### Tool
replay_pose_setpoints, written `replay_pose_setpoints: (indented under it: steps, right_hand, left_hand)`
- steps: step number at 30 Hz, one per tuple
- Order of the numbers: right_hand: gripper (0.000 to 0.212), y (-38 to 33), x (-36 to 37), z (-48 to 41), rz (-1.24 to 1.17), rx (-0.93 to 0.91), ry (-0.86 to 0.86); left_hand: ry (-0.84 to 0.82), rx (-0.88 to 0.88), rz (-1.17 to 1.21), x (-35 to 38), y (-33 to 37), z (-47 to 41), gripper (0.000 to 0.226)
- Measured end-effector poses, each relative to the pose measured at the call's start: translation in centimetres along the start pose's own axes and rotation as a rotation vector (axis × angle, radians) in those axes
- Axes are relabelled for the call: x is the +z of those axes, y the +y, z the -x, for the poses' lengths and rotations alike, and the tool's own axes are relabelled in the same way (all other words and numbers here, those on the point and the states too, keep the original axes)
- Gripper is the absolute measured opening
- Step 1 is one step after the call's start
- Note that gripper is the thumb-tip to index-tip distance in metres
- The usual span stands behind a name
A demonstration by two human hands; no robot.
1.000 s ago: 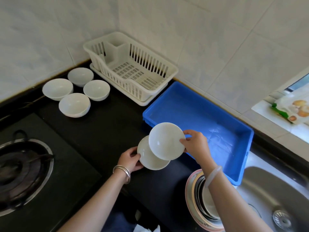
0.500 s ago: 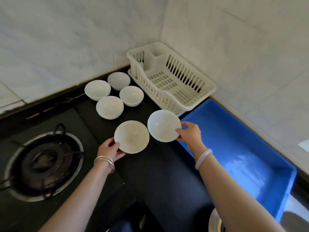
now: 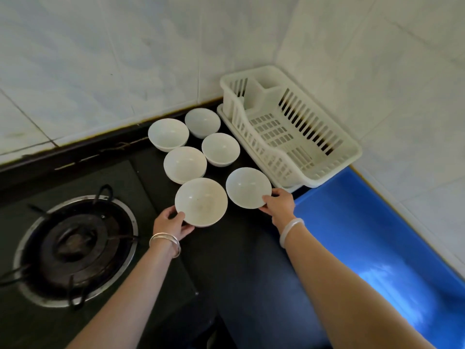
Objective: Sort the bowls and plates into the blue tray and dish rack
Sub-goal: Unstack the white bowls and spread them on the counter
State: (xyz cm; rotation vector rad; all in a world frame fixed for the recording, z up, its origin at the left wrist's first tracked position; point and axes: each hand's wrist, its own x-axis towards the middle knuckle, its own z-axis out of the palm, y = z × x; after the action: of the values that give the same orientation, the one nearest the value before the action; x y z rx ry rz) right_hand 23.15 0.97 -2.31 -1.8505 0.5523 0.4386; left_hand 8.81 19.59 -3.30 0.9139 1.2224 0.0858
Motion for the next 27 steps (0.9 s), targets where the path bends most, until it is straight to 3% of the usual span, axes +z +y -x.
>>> replay_pose_setpoints:
  steps: [6, 14, 27]
  right_hand:
    - [0.02, 0.9, 0.7, -0.8, -0.003, 0.02, 0.003]
    - [0.036, 1.1, 1.4, -1.4, -0.134, 0.07, -0.025]
    - [0.035, 0.8, 2.5, -1.6, -0.203, 0.06, -0.049]
  left_hand:
    - [-0.004, -0.013, 0.017, 0.4, -0.1, -0.2, 0.042]
    - [0.002, -0.029, 0.112, 0.5, -0.8, -0.1, 0.041]
    - [0.038, -0.004, 0.178, 0.6, -1.6, 0.0, 0.028]
